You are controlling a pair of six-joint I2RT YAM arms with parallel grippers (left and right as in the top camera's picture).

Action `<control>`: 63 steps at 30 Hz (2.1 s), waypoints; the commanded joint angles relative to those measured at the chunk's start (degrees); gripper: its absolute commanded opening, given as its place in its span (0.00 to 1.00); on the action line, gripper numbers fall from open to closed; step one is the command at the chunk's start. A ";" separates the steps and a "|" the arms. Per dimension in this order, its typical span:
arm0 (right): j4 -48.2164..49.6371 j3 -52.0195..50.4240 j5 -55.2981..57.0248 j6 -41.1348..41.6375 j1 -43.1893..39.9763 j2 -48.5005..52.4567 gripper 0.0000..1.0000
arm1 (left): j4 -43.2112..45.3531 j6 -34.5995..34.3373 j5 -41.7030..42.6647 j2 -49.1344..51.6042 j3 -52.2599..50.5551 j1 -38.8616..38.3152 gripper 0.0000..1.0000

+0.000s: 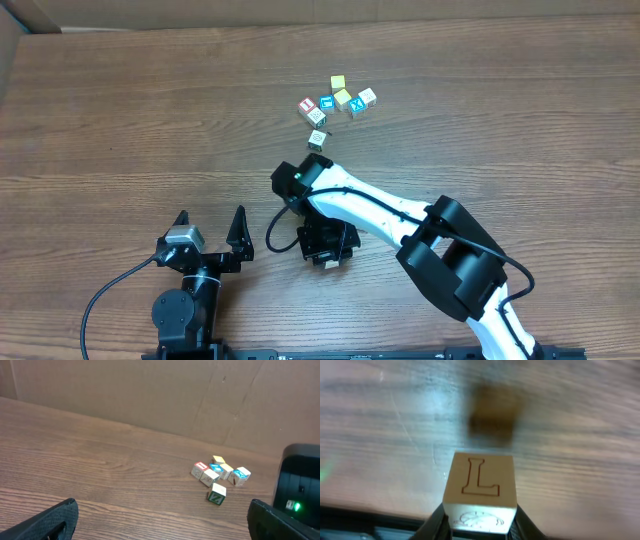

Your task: Flip 3 blocks

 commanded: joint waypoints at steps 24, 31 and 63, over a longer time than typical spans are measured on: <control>-6.84 8.09 -2.54 -9.97 -1.75 6.38 0.68 | -0.15 1.14 -0.17 -0.52 -0.22 -0.37 1.00; -7.56 10.86 3.96 -7.98 -2.05 6.01 0.89 | -0.15 1.14 -0.20 -0.52 -0.22 -0.37 1.00; 6.60 -3.06 15.02 -2.64 8.90 -2.97 0.47 | -0.15 1.14 -0.17 -0.52 -0.22 -0.37 1.00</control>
